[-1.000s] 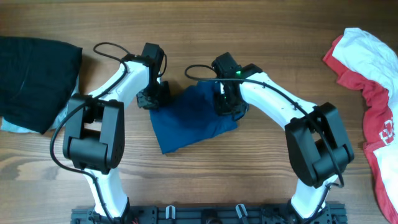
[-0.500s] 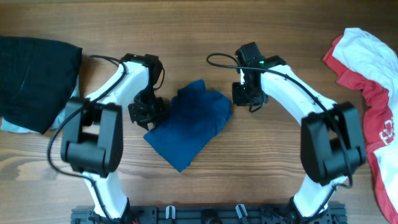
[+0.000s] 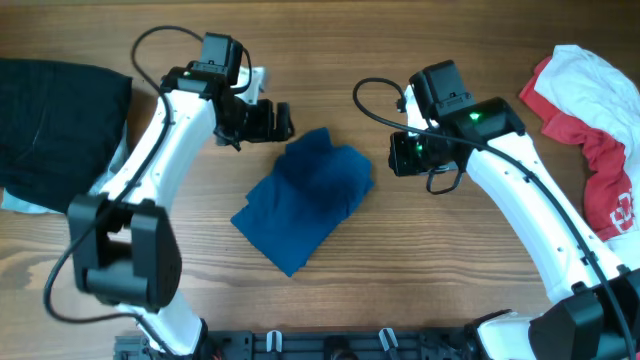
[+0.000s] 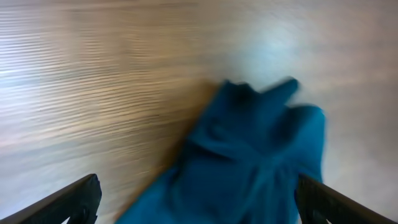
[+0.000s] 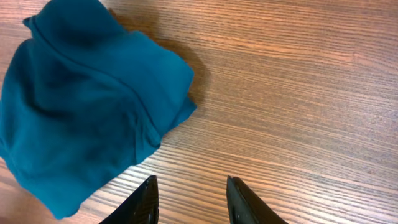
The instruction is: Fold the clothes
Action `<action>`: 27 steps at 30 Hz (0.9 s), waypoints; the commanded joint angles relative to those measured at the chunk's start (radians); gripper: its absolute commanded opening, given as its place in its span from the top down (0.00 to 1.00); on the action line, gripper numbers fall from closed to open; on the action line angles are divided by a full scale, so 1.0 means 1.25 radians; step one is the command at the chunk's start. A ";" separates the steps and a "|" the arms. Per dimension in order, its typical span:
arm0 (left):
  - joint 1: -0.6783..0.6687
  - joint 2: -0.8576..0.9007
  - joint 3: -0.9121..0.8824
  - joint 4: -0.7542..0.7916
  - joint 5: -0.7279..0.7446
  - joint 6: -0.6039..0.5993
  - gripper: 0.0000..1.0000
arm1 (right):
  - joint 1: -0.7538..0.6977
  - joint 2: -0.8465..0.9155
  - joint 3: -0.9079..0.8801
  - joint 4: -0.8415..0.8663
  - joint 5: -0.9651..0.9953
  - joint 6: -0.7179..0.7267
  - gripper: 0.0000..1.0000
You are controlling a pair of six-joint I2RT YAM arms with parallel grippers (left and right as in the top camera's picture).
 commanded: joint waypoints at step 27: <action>0.035 0.188 0.120 -0.071 0.137 0.147 0.96 | 0.005 0.001 0.000 -0.045 0.063 0.015 0.71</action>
